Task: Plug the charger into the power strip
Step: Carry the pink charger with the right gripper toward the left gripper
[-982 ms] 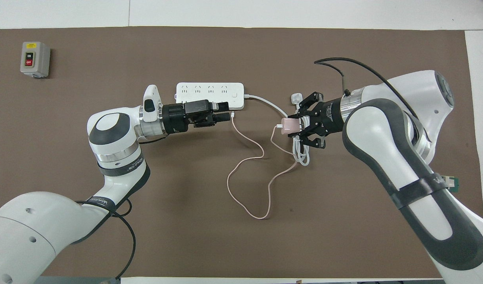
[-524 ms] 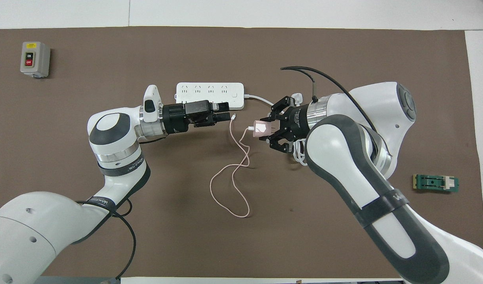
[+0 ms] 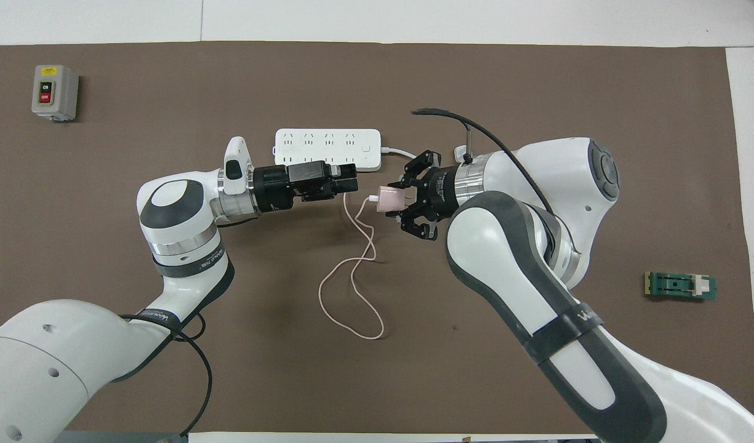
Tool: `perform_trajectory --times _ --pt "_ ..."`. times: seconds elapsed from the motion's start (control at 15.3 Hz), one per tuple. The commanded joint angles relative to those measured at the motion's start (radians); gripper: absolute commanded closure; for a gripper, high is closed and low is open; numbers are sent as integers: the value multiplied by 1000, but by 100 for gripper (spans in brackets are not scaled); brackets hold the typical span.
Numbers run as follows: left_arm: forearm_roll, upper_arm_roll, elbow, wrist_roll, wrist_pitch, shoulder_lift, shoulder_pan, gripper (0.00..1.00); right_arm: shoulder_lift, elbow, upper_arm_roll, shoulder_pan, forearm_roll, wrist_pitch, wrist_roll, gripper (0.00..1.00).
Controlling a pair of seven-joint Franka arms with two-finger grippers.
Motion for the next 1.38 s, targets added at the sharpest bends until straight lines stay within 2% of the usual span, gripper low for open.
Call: perform_trajectory --times 0.0,0.2,0.33,0.39,0.65,1.31 --pt "-15 21 -101 21 25 -93 -24 0 50 83 -4 -21 -28 -44 10 100" --pt "-14 21 -118 26 19 -104 -26 0 79 103 -2 -17 -46 -44 2 100" --pt "-14 21 -124 41 26 -104 -32 0 140 175 -2 -11 -60 -56 5 100" --pt "-14 21 -124 43 31 -102 -33 0 147 176 -2 -2 -60 -52 7 100" --pt "-11 21 -129 44 97 -108 -48 0 145 180 -2 2 -78 -85 7 100" --pt "-15 21 -115 44 100 -96 -58 0 142 178 -2 25 -77 -85 13 100"
